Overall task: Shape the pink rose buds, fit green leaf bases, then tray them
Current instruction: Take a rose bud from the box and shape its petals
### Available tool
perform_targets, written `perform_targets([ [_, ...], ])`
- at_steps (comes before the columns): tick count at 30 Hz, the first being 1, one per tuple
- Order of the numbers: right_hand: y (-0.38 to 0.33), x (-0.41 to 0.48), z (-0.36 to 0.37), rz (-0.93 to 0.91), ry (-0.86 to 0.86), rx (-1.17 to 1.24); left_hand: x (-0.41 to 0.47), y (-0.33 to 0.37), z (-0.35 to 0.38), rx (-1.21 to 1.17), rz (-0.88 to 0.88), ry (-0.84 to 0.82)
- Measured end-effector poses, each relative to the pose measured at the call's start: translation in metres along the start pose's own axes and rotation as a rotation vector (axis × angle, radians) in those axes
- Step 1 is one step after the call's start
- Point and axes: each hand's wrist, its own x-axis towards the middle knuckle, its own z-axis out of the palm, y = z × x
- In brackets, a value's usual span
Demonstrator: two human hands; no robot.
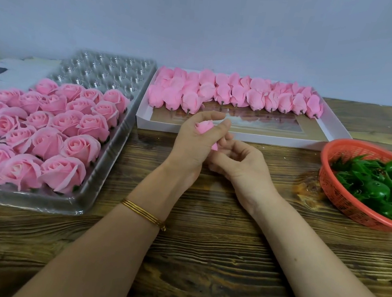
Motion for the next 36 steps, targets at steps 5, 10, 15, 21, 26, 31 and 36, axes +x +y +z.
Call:
perform_targets([
  [5,0.0,-0.003,0.001,-0.098,0.069,-0.132,0.0,-0.002,0.001,0.006,-0.002,0.034],
  [10,-0.002,-0.003,0.001,-0.11,0.07,-0.139,0.001,-0.002,0.002,0.005,-0.004,0.005],
  [15,-0.007,-0.002,0.002,0.022,-0.034,0.068,-0.001,0.003,0.0,-0.022,-0.033,-0.107],
  [21,-0.008,-0.001,0.001,0.109,-0.089,0.181,-0.001,0.006,-0.002,-0.059,-0.055,-0.099],
  [26,-0.001,-0.002,0.002,-0.013,-0.007,0.001,0.0,0.001,0.001,-0.016,-0.04,0.007],
  [31,0.0,-0.002,0.0,-0.068,0.036,-0.046,-0.001,0.001,0.003,-0.022,-0.043,-0.021],
  [36,-0.007,-0.001,0.002,0.085,-0.069,0.179,-0.002,0.005,0.001,-0.064,-0.063,-0.122],
])
